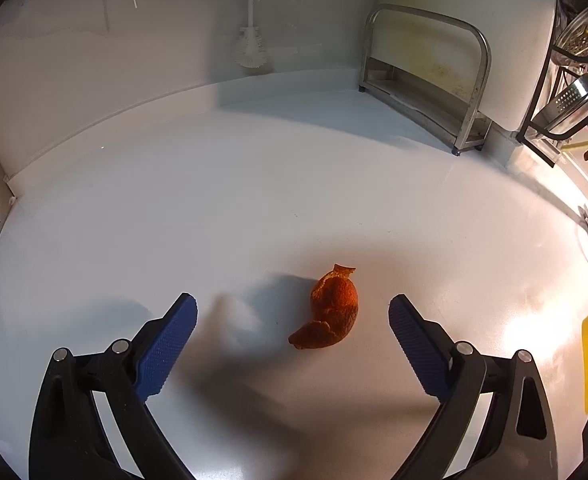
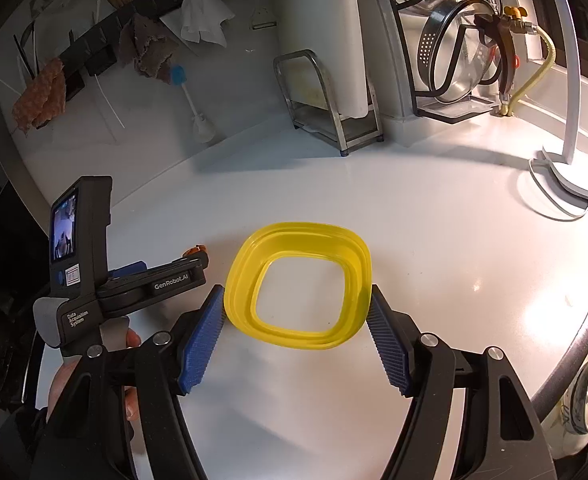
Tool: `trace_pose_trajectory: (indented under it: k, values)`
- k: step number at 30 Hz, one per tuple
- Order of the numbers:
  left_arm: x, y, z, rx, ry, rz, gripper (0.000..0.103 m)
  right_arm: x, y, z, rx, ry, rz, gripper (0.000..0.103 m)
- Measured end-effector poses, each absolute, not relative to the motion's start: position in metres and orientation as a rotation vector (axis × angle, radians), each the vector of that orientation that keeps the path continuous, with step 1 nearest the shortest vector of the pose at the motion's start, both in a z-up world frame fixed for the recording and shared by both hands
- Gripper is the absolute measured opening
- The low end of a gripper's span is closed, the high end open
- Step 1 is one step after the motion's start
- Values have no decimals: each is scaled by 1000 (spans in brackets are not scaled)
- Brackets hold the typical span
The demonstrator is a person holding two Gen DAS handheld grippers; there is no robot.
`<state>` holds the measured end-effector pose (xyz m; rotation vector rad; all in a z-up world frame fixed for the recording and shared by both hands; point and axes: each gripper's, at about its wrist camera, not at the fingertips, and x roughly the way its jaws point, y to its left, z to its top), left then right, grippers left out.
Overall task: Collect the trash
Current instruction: 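Grasp the orange peel with the left gripper while the right gripper holds the container, then carry the peel in the left gripper and container in the right gripper over the bin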
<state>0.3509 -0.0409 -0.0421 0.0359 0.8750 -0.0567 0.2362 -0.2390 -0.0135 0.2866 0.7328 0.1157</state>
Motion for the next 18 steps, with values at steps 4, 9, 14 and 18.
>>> trace_pose_trajectory:
  k: [4,9,14,18]
  values:
    - [355,-43,-47,64,908,-56,65,235,-239,-13,289,728,119,68]
    - [354,-41,-48,43,913,-82,28,235,-238,-13,290,732,119,68]
    - [346,-40,-45,28,890,-100,20,232,-238,-14,284,733,114,68]
    - [323,-43,-37,43,847,-106,20,221,-238,-14,283,737,107,68]
